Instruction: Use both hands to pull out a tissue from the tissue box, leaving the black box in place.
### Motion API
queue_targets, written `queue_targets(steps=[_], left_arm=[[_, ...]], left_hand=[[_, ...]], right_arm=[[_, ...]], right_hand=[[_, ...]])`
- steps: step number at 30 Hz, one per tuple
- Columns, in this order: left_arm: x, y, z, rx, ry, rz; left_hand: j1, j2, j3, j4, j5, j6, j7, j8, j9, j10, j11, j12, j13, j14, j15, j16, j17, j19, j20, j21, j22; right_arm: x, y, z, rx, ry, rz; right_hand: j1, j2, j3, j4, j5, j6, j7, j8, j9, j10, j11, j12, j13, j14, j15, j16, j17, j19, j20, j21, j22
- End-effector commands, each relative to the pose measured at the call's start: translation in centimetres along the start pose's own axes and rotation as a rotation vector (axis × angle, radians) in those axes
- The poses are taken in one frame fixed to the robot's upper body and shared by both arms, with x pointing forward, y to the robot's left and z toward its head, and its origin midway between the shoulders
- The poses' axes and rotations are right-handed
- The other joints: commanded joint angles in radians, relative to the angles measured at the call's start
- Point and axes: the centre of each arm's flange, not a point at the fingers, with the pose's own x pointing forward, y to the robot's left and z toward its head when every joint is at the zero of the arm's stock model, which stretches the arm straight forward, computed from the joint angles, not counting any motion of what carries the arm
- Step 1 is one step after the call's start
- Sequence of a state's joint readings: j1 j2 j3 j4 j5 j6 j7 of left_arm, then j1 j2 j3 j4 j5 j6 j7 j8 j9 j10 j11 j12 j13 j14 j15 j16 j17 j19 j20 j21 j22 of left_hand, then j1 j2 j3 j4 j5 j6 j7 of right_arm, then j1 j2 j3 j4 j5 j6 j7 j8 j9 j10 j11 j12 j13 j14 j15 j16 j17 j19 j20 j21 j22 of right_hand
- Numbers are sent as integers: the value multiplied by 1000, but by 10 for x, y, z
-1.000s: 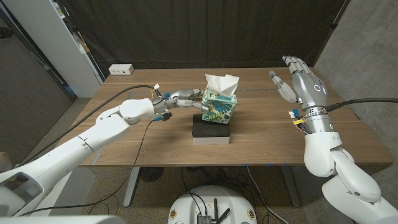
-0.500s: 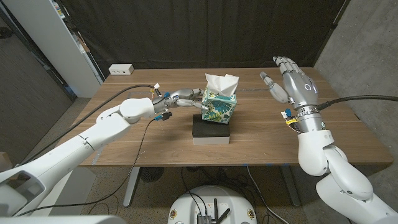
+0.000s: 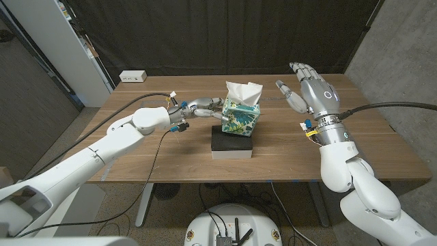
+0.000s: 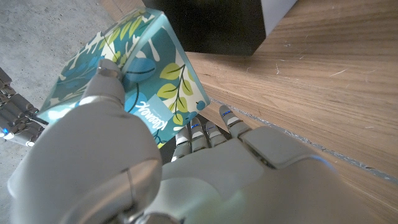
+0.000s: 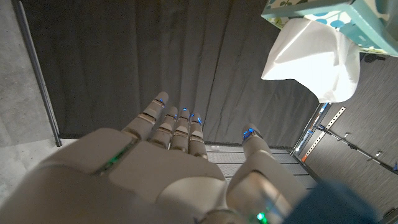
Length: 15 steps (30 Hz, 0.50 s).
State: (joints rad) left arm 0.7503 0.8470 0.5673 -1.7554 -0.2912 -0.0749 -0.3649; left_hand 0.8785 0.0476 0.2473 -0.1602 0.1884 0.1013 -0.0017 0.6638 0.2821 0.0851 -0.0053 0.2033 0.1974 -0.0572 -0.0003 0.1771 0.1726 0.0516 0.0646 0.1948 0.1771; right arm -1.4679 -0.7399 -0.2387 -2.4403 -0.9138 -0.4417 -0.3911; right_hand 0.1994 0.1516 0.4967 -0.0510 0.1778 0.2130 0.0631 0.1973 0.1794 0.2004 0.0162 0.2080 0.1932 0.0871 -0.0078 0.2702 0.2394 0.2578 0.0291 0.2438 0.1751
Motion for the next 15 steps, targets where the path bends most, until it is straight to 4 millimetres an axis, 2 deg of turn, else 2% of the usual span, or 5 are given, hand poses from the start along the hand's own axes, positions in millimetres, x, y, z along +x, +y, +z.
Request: queue_targets(steps=[1, 15], left_arm=[[2, -1, -2, -4, 0, -7], [1, -1, -3, -7, 0, 1]], left_hand=[[-4, 7, 10, 0, 0, 5, -5, 270, 435, 2, -1, 3, 2, -9, 3, 2, -1, -8, 3, 3, 3], [-6, 7, 11, 0, 0, 3, -3, 273, 435, 2, 0, 4, 2, -9, 2, 2, -1, -8, 2, 3, 3]], right_arm=[[10, 1, 12, -9, -44, 21], [23, 8, 23, -23, -99, 46]], right_hand=[[13, 20, 8, -2, 2, 10, 5, 3, 4, 6, 1, 3, 4, 11, -4, 7, 5, 6, 10, 3, 3], [21, 19, 11, -10, 4, 14, -1, 3, 5, 7, -5, 1, 5, 9, -12, 7, 8, 5, 15, -2, 4]])
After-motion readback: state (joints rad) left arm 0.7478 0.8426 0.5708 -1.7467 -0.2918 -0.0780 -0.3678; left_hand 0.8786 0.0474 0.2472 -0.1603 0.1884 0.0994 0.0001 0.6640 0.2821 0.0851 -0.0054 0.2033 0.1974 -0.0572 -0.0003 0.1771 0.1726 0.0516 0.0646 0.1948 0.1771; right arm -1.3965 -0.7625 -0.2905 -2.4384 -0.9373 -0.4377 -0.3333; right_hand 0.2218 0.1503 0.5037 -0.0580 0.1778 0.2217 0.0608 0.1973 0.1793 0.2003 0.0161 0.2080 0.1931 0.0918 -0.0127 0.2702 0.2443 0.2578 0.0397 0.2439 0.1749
